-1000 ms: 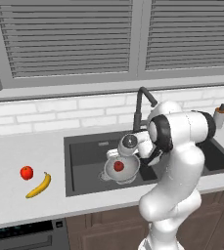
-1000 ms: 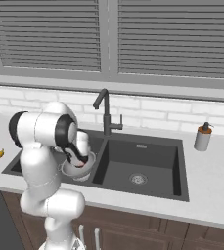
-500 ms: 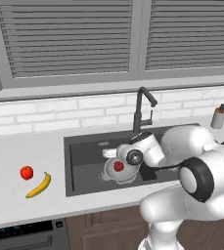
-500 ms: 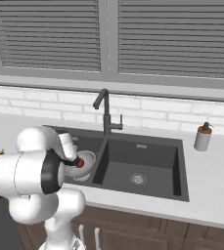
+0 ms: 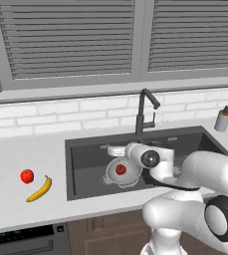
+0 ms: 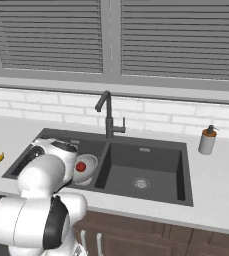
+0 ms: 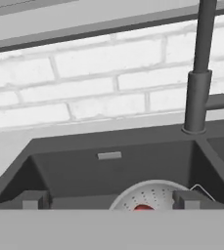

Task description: Put the colander in the sink, put the banana, apple, apple in the colander, and turn on the sink faucet and pour water over the colander.

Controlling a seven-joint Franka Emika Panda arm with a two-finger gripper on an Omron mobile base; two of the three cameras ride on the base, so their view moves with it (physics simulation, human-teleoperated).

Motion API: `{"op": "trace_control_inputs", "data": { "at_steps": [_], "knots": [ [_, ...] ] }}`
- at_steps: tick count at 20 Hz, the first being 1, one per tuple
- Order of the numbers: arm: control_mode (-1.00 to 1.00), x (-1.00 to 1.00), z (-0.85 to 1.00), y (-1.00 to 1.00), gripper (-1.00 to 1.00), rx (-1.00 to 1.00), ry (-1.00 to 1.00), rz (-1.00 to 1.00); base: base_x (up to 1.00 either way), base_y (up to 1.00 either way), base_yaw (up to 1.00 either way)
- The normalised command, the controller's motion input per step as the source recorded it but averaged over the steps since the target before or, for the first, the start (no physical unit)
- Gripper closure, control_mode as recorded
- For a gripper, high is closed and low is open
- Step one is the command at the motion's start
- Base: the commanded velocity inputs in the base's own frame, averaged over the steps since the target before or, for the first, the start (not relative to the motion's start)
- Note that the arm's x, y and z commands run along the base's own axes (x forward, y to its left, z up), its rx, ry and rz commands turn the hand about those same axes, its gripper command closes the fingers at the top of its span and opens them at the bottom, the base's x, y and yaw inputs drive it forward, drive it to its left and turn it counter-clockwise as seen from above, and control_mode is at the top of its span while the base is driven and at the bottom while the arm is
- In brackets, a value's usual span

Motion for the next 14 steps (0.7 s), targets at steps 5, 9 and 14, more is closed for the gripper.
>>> {"op": "trace_control_inputs", "data": {
  "at_steps": [5, 9, 14],
  "knots": [
    [-1.0, 0.0, 1.0, 0.34, -1.0, -0.1, 0.46, 0.01, 0.0, 0.0, 0.0],
    [-1.0, -0.35, 0.75, 0.31, -1.0, -0.13, 0.46, 0.0, 0.0, 0.0, 0.0],
    [-1.0, -0.69, 0.66, 0.36, -1.0, -0.06, 0.45, -0.05, 0.0, 0.0, 0.0]
  ]
}}
